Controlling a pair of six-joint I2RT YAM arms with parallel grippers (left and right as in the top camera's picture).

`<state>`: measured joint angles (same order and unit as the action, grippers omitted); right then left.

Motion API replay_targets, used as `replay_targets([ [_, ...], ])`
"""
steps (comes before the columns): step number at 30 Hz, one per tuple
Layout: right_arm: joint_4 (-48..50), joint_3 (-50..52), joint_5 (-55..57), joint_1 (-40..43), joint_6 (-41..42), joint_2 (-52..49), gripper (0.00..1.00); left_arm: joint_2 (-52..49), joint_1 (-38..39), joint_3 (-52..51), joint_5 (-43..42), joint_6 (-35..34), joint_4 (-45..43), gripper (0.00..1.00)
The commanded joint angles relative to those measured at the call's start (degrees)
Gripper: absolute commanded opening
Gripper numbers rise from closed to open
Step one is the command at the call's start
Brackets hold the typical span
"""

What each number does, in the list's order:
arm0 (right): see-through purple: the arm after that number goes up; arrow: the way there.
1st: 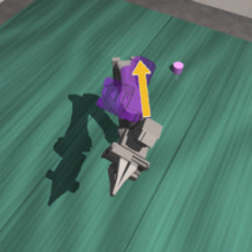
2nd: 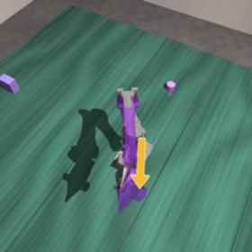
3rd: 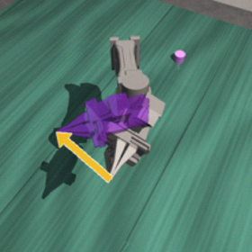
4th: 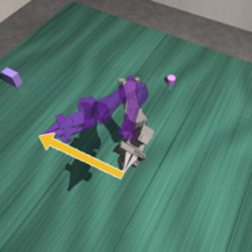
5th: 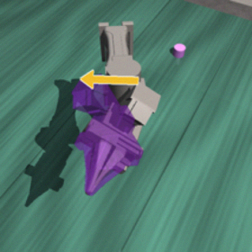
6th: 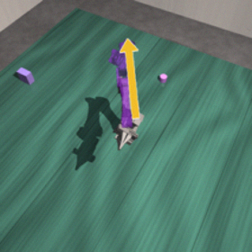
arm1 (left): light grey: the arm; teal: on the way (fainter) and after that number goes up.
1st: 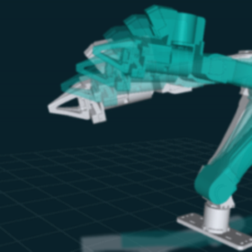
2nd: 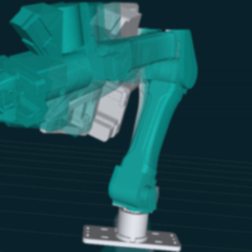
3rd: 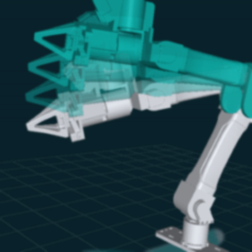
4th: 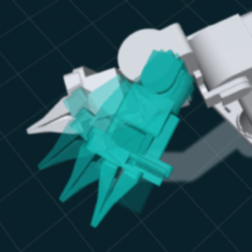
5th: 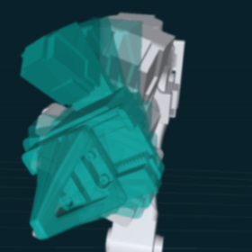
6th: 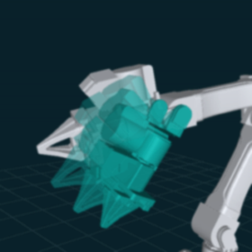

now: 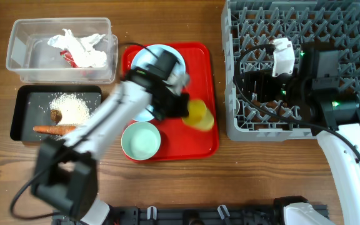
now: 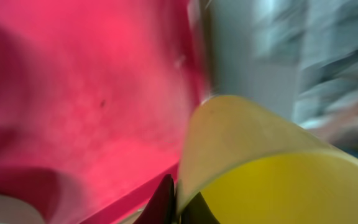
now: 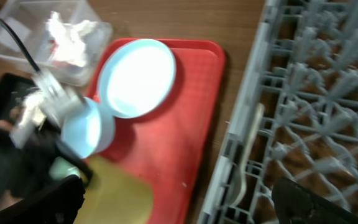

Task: Sort waste into correct bins and load items into the dishwasher rack
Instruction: 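Grasp the yellow cup with the left gripper and lift it, then hand the yellow cup to the right gripper, place it in rack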

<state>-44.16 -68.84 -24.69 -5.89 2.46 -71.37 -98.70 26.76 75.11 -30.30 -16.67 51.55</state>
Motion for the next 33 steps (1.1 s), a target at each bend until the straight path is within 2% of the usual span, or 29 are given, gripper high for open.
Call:
replay_targets([
  [1, 2.25, -1.11, -10.86, 0.13, 0.48, -0.42, 1.0, 3.54, -12.57, 1.68, -28.39, -0.04, -2.8, 0.04],
  [4, 8.52, 0.31, -24.15, 0.13, 0.02, -0.44, 1.0, 3.39, -20.5, 1.68, -46.66, -0.09, -8.24, 0.04],
  [7, 15.04, 1.97, -33.94, 0.09, 0.07, -0.48, 0.99, 3.39, -22.08, 1.68, -56.22, -0.11, -13.16, 0.04],
  [9, 19.65, 1.97, -40.11, -0.63, 0.09, -0.52, 0.95, 3.39, -21.84, 1.68, -56.74, -0.09, -14.25, 0.04],
  [14, 25.42, 1.97, -40.57, -4.42, 0.22, -1.73, 0.92, 3.39, -20.06, 1.68, -60.02, -0.09, -16.94, 0.04],
  [22, 31.95, 1.97, -41.77, -7.58, 0.74, -10.45, 0.91, 3.39, -17.86, 1.68, -60.02, -0.11, -17.77, 0.04],
  [24, 32.81, 1.97, -44.06, -7.78, 0.59, -11.17, 0.84, 3.39, -17.86, 1.68, -60.02, -0.09, -17.77, 0.04],
  [27, 36.59, 1.97, -47.41, -7.78, 0.7, -11.15, 0.66, 3.39, -17.46, 1.66, -59.74, -0.07, -17.77, 0.04],
  [30, 37.03, 1.97, -48.28, -7.78, 0.74, -11.17, 0.42, 3.39, -16.85, 1.66, -58.66, -0.09, -17.75, 0.04],
  [31, 37.03, 1.97, -48.74, -7.76, 0.76, -11.17, 0.37, 3.39, -16.85, 1.66, -58.58, -0.07, -17.77, 0.1],
  [33, 37.03, 1.97, -48.68, -7.76, 0.74, -11.17, 0.37, 3.39, -16.85, 1.66, -57.16, -0.09, -17.75, 0.42],
])
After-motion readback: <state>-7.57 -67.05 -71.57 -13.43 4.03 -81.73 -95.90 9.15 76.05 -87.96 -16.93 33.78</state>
